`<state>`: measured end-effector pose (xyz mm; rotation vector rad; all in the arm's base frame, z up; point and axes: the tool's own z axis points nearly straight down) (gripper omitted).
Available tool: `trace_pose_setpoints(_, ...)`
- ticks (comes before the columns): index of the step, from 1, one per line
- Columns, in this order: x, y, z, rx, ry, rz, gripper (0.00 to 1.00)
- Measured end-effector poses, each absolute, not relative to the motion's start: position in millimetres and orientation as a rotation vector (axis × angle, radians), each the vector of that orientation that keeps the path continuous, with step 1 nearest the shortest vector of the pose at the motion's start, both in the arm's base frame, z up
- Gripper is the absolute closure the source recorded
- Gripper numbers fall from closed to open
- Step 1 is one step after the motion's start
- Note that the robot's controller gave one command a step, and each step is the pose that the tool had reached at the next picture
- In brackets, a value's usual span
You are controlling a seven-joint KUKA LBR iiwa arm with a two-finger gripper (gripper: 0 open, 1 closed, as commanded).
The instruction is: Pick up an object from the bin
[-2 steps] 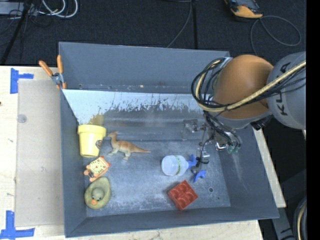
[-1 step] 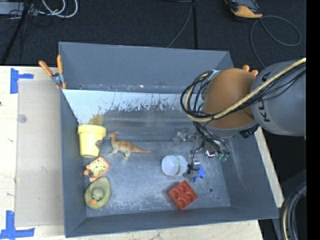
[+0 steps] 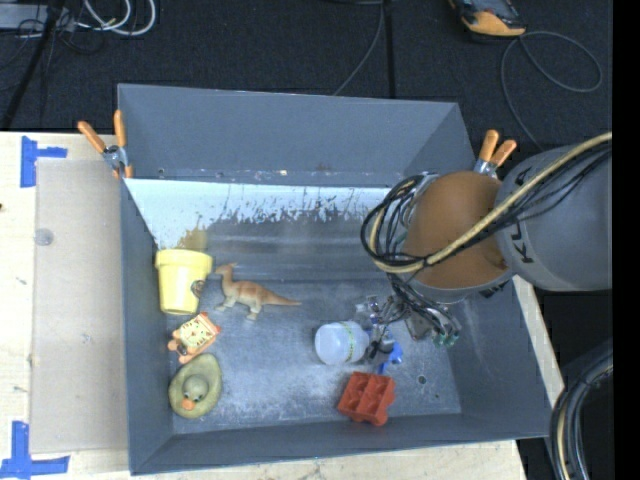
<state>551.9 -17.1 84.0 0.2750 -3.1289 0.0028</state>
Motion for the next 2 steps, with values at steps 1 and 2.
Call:
trace_pose_setpoints(1, 551.9, -17.2, 84.0, 0.273, -3.129, 0.003, 1.0)
trace_pose_setpoints(2, 563.5, -23.0, 189.1, 0.323, -3.125, 0.002, 1.0)
